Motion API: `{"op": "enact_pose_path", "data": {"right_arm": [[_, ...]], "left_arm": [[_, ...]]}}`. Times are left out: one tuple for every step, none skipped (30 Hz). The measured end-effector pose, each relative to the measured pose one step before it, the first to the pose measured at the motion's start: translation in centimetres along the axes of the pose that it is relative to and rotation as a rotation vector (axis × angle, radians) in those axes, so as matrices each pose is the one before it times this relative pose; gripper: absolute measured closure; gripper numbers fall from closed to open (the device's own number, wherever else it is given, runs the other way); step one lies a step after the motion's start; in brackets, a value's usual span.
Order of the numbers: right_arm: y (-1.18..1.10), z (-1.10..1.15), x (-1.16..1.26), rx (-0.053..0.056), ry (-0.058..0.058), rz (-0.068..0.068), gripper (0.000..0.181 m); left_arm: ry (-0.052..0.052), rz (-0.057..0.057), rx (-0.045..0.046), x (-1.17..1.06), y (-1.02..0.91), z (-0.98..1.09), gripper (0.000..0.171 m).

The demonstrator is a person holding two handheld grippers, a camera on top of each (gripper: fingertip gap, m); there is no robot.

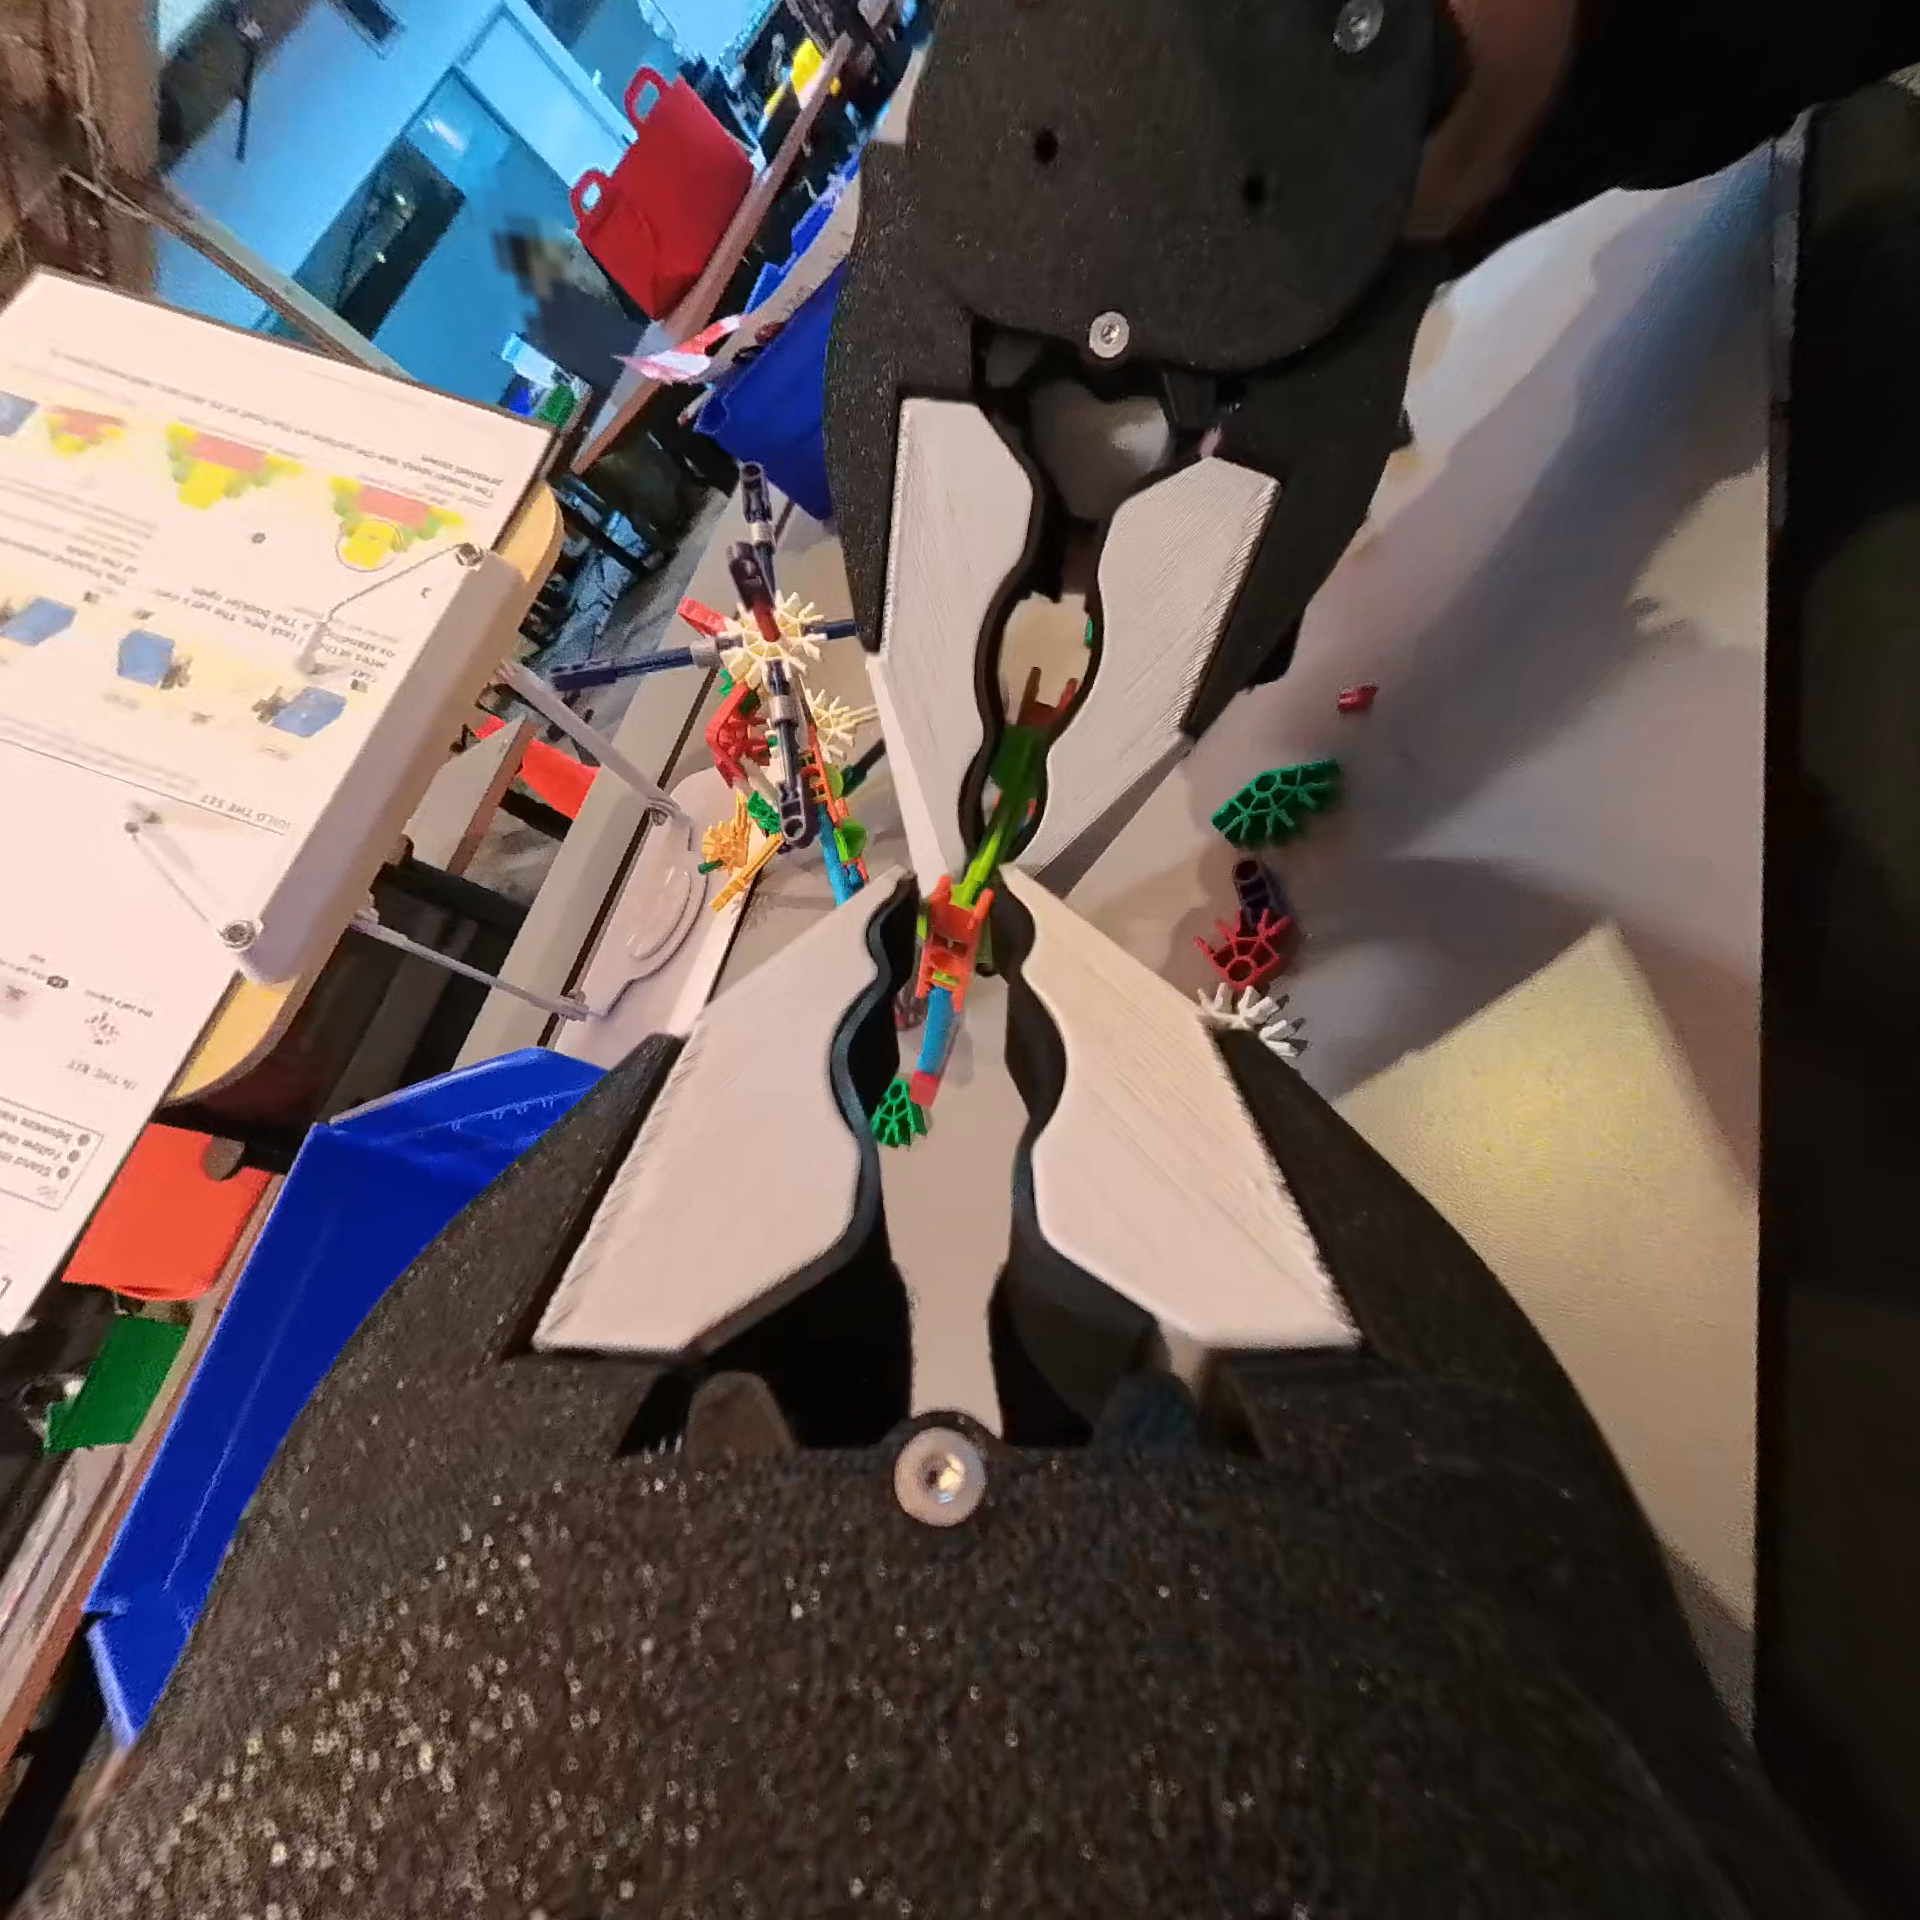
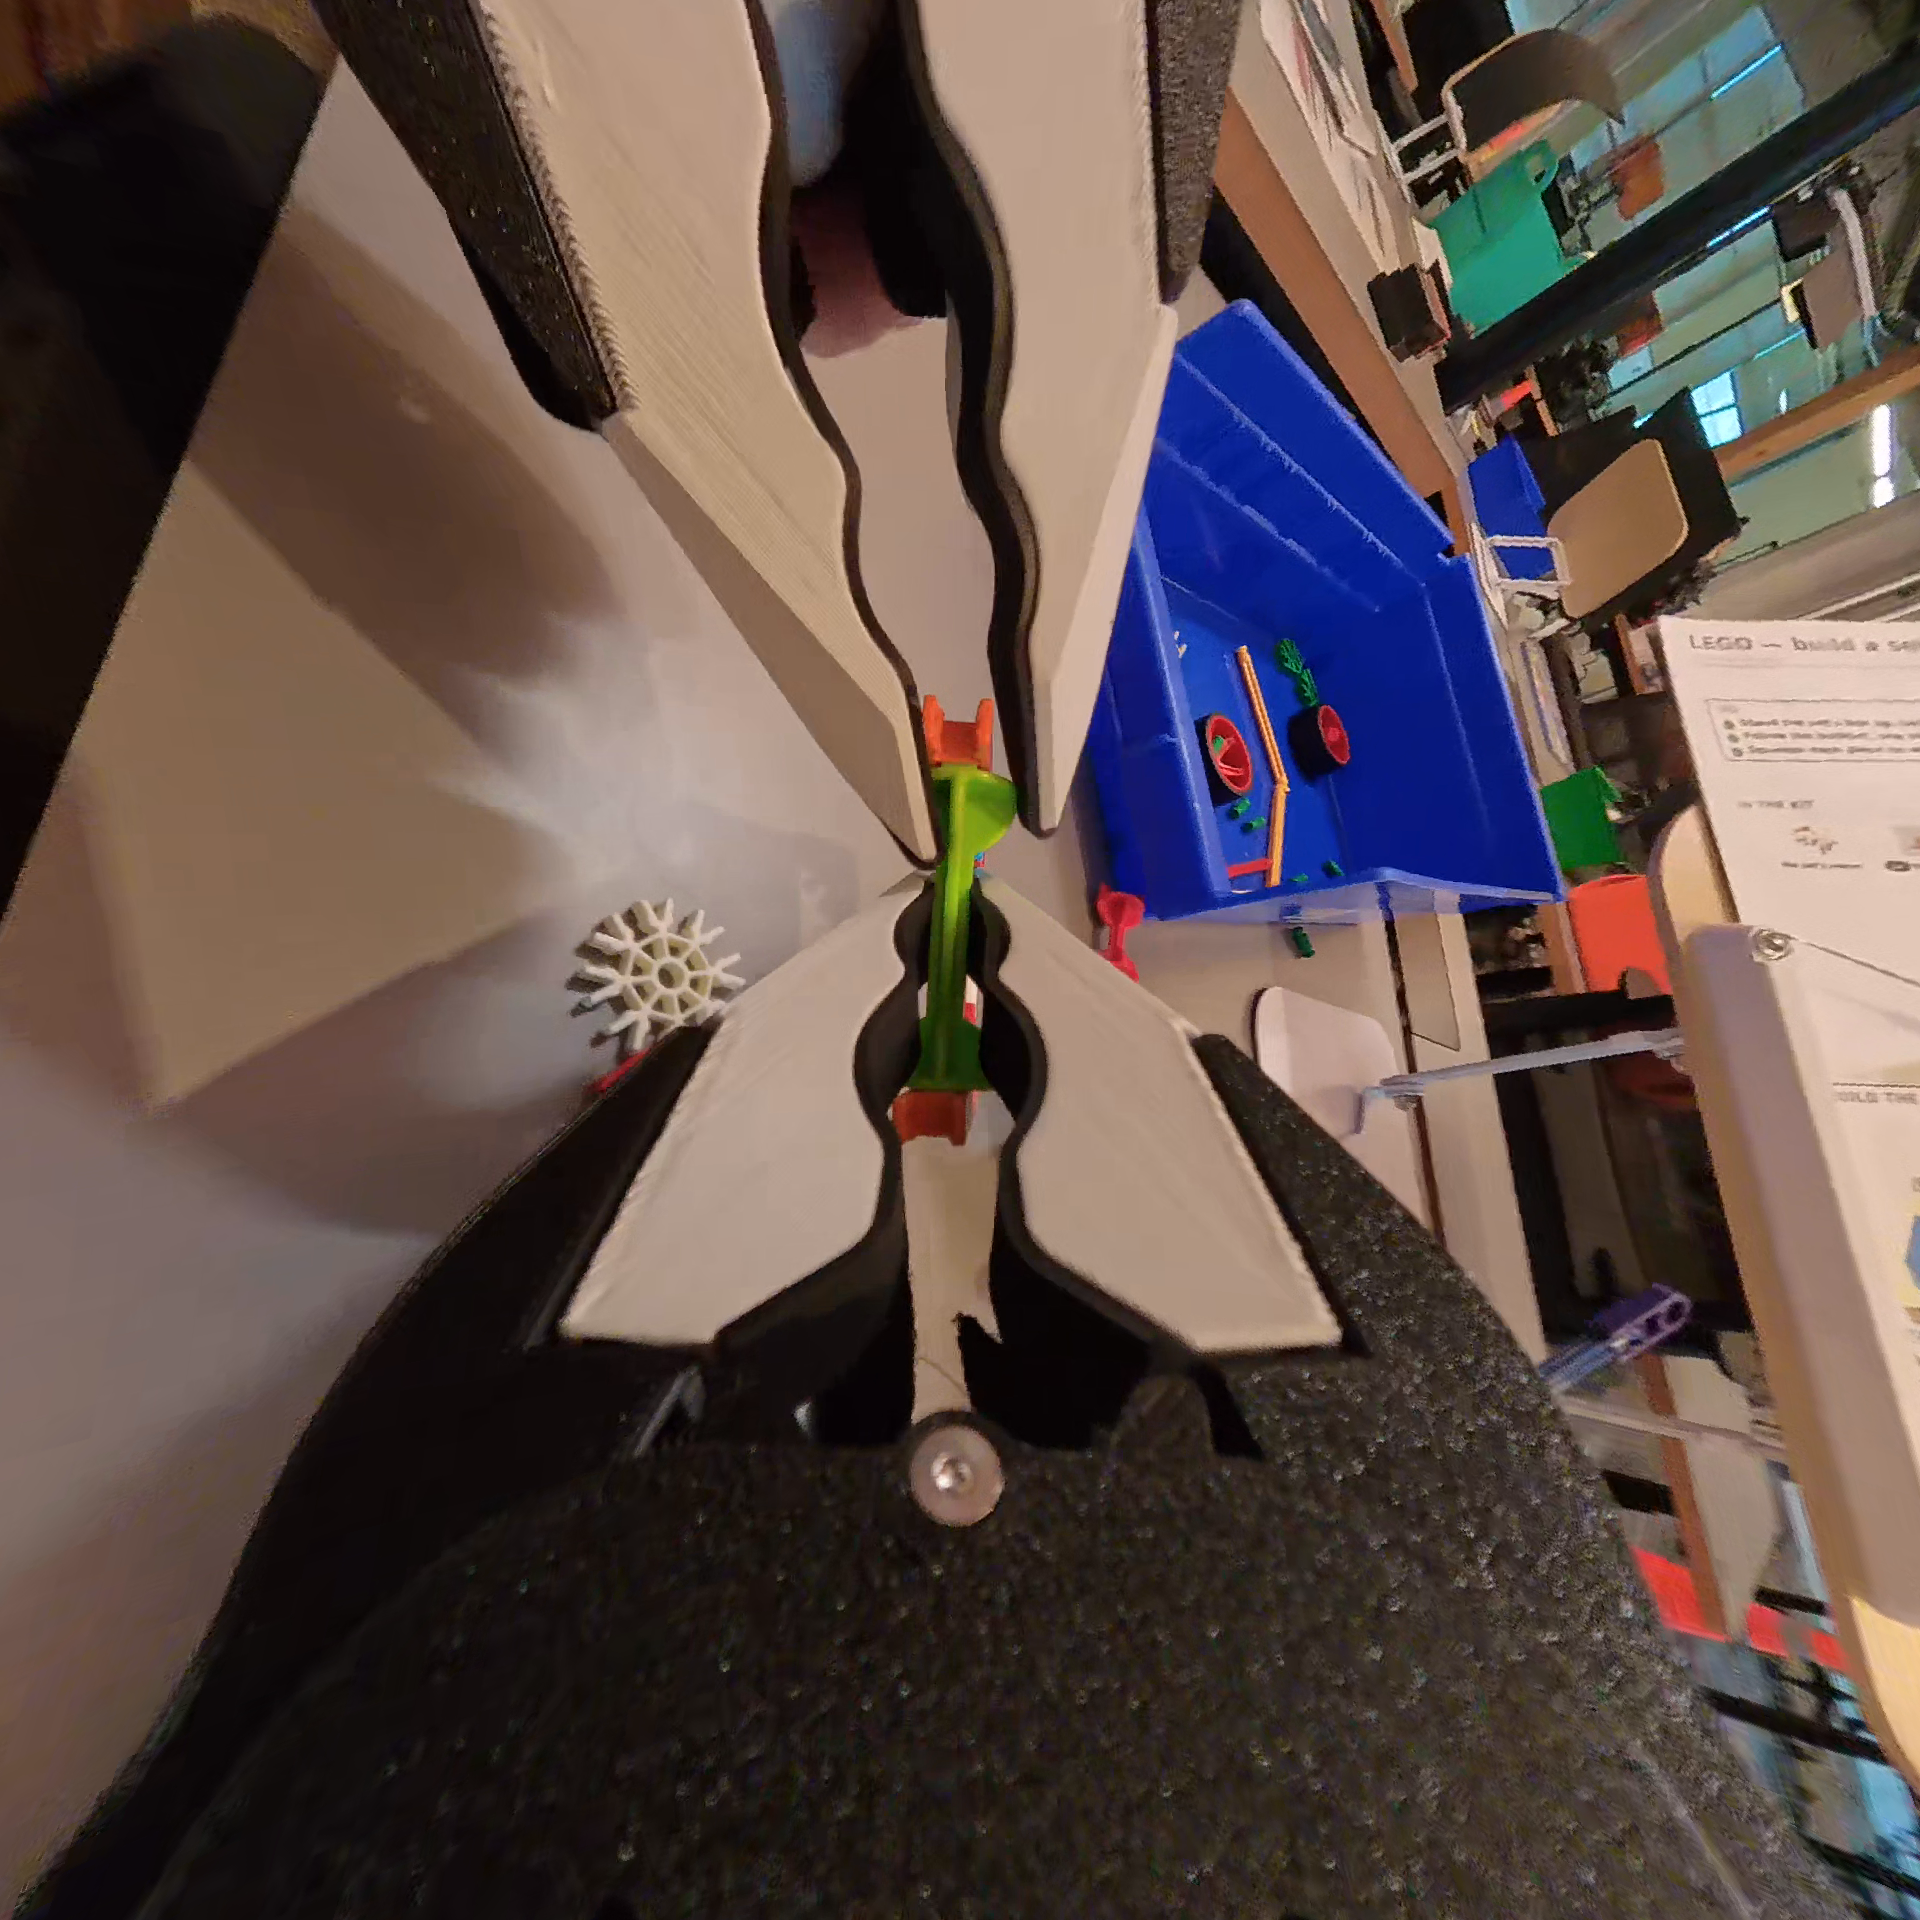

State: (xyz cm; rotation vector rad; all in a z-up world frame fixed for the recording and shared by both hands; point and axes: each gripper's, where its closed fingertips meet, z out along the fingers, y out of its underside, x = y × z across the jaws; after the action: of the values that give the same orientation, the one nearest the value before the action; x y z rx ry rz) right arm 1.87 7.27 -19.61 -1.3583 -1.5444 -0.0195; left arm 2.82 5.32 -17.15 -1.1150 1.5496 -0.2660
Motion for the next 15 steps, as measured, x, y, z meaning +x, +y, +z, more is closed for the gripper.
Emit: {"op": "enact_pose_path", "data": {"right_arm": [[-0.019,-0.066,-0.116,0.0133,-0.0018,0.0159,0.181],[-0.101,-0.102,-0.127,0.0235,-0.0051,0.0224,0.181],[-0.11,-0.139,-0.211,0.0294,-0.0137,0.0275,0.181],[-0.09,-0.171,-0.344,0.0308,-0.0274,0.0353,0.181],[-0.093,-0.111,-0.218,0.0274,-0.0164,0.0268,0.181],[0.088,0.013,-0.113,0.0098,0.0001,0.0027,0.181],[0.175,0.059,-0.08,0.0082,-0.0004,0.0128,0.181],[-0.06,-0.046,-0.013,0.0245,-0.0048,0.0322,0.181],[-0.065,-0.098,0.031,0.0182,0.0006,0.0177,0.181],[0.029,-0.076,0.034,0.0082,0.0091,-0.0007,0.181],[-0.026,-0.073,-0.001,0.0141,-0.0036,0.0208,0.181],[0.149,-0.059,-0.037,0.0108,-0.012,0.0249,0.181],[0.135,-0.094,-0.029,0.0111,-0.0083,0.0191,0.181],[0.213,-0.024,-0.034,0.0031,-0.0037,0.0142,0.181],[0.221,0.002,-0.154,0.0012,-0.0172,0.0222,0.181]], "left_arm": [[-0.0044,-0.0064,0.014,0.054,-0.122,-0.019,0.161],[-0.0125,0.0007,0.02196,0.049,-0.18,-0.038,0.162],[-0.0045,-0.0207,0.02823,0.102,-0.266,-0.048,0.163],[0.0125,-0.0407,0.03303,0.22,-0.256,-0.052,0.164],[0.0093,-0.0316,0.03376,0.16,-0.205,-0.052,0.164],[0.0076,-0.0325,0.02475,0.114,-0.103,0.019,0.164],[0.0092,-0.0193,0.00608,0.116,0.179,0.109,0.164],[-0.0016,-0.0162,0.01994,-0.037,-0.046,0.058,0.164],[0.0085,-0.0467,0.02993,-0.063,-0.239,0.027,0.164],[0.0188,-0.0545,0.02139,-0.004,-0.087,0.051,0.164],[0.009,-0.0268,0.02754,-0.037,-0.189,0.033,0.164],[0.0047,-0.0242,0.01169,-0.032,0.017,0.143,0.164],[0.0101,-0.0321,0.01625,0.008,-0.026,0.127,0.164],[0.0138,-0.0367,0.02223,-0.051,0.045,0.067,0.165],[0.0175,-0.0442,0.02068,-0.016,0.134,0.042,0.165]]}}
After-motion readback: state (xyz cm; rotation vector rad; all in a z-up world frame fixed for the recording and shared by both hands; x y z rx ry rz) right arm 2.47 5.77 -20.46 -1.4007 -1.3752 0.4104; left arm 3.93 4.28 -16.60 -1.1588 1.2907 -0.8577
